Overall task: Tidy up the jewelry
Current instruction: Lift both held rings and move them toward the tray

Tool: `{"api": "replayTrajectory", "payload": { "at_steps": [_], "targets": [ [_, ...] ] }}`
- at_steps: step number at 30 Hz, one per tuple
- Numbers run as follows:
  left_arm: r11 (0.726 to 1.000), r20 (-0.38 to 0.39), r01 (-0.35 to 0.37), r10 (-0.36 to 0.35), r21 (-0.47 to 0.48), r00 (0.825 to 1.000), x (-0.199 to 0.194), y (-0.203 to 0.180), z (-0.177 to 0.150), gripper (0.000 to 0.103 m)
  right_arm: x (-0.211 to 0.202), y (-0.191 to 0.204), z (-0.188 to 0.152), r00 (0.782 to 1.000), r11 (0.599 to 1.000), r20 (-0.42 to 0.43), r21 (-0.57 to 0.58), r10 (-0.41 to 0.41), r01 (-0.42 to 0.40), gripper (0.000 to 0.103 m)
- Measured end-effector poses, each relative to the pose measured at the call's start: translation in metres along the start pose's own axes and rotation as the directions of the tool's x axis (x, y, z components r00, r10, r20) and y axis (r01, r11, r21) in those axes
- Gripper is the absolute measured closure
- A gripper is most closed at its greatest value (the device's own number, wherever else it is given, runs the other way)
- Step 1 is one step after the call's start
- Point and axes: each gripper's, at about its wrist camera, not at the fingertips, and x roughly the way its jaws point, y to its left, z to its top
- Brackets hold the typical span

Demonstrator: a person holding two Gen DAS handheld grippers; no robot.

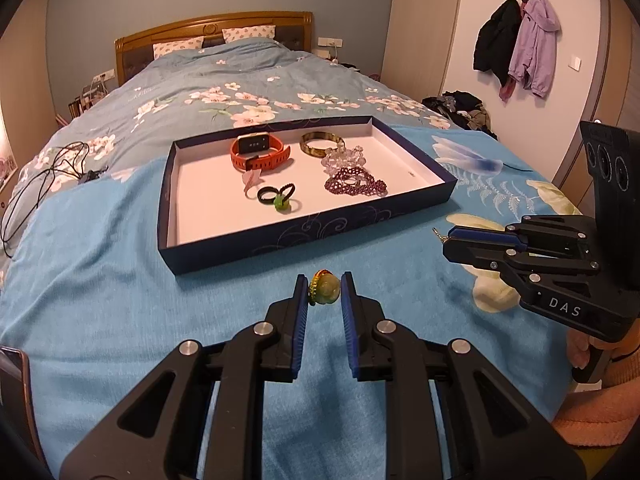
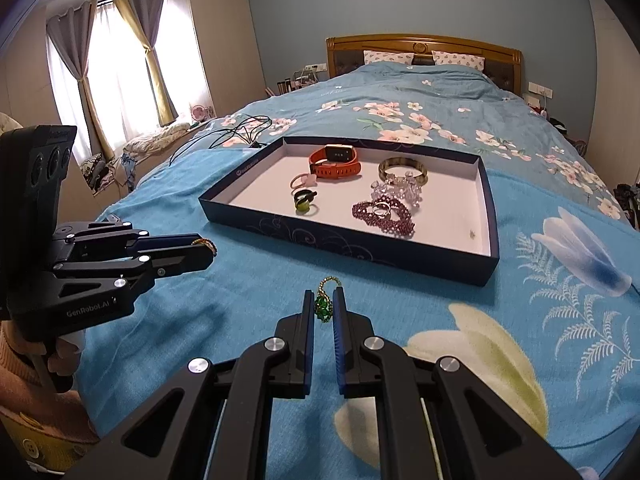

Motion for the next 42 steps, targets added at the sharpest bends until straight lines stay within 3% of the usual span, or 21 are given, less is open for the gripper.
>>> {"api": "replayTrajectory", "payload": {
  "at_steps": [42],
  "targets": [
    [0.999,0.091,-0.046,0.045,0.013,0.995,0.004,0.005,0.038,0.086,0.000,-0.008,0.036,0.997,1.000,0.081,-0.026,-0.014,0.017,0.096]
  ]
}}
